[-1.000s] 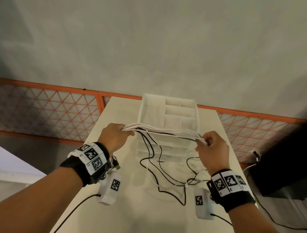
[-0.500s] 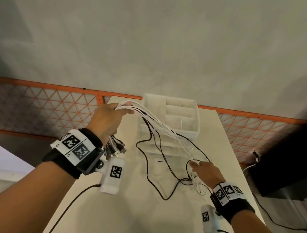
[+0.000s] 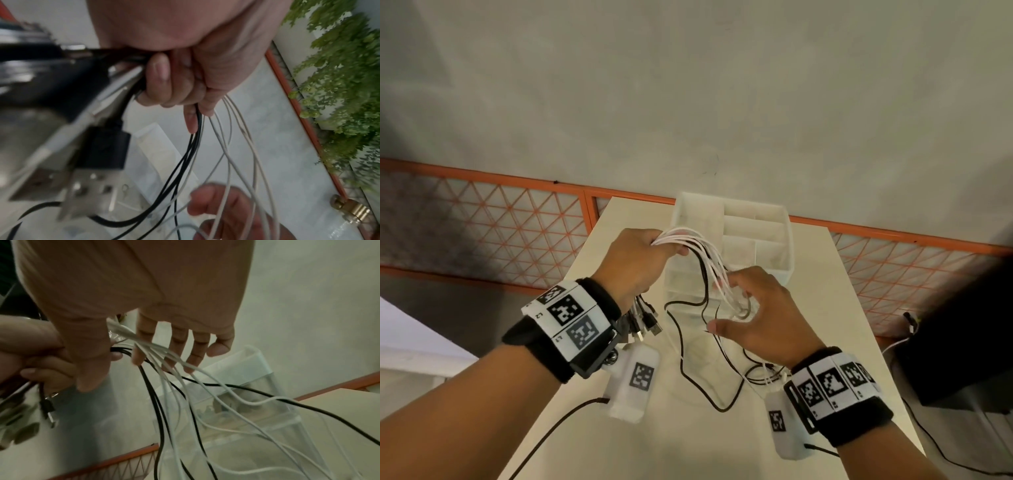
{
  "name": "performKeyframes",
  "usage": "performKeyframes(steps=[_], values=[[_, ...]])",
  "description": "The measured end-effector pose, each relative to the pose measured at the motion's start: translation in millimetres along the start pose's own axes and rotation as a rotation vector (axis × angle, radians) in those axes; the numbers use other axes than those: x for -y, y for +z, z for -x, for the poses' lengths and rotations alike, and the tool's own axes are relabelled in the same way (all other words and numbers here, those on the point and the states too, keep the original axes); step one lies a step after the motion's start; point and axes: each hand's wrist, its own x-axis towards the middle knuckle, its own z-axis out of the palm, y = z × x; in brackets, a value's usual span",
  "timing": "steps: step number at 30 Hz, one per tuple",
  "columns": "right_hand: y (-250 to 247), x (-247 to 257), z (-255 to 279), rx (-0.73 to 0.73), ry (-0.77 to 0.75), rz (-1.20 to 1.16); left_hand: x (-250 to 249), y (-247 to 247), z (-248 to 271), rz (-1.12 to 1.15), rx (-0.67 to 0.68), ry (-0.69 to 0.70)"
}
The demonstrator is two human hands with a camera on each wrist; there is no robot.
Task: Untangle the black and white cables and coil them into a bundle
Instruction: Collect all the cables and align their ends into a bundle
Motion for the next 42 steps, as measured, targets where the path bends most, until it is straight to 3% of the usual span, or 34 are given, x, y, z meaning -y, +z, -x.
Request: performKeyframes(steps=[3,7,11,14,19,23,26,31,35,38,42], values=[[11.0,-11.6,0.5,0.013,0.070,0.156,-4.0,-5.4,-0.7,0.041,-0.068,-0.001],[19.6,-48.7,13.6,0.253,0.377,0.450,-7.6,-21.3,-5.6,0.126,-0.202,-0.006],[28.0,-79.7,36.1,0.399,0.594,0.410,-7.8,-31.5,-8.3,0.158,-0.205,-0.005],[12.5,-58.2,28.8,0.286,0.489,0.363,-4.4,-22.5,-2.5,0.056,-0.125,-0.016],[-14.7,11.7,4.0,-0.058,0.059,-0.002,-1.8,3.7,10.6,-0.038,-0.011,0.025],[10.3,37.3,-11.4,-0.047,-0.111,-0.039,-12.5,16.1,21.2,-0.058,0.081,0.099],[23.0,26.6,-18.2,-0.192,-0.068,-0.062,-14.7,6.0,20.4,-0.092,0.083,0.148],[2.6,-9.5,-20.1,-0.218,0.253,-0.168,4.4,-24.1,7.4,-0.381,0.017,0.224],[-5.9,-18.6,-18.0,-0.165,0.351,-0.056,19.7,-26.1,2.8,-0.529,-0.053,0.195],[-5.4,-9.8,-11.5,-0.111,0.340,-0.077,24.3,-18.2,1.5,-0.528,-0.093,0.186],[-10.1,14.9,-0.9,0.064,0.072,-0.436,19.7,-4.7,5.7,-0.523,-0.044,0.242]])
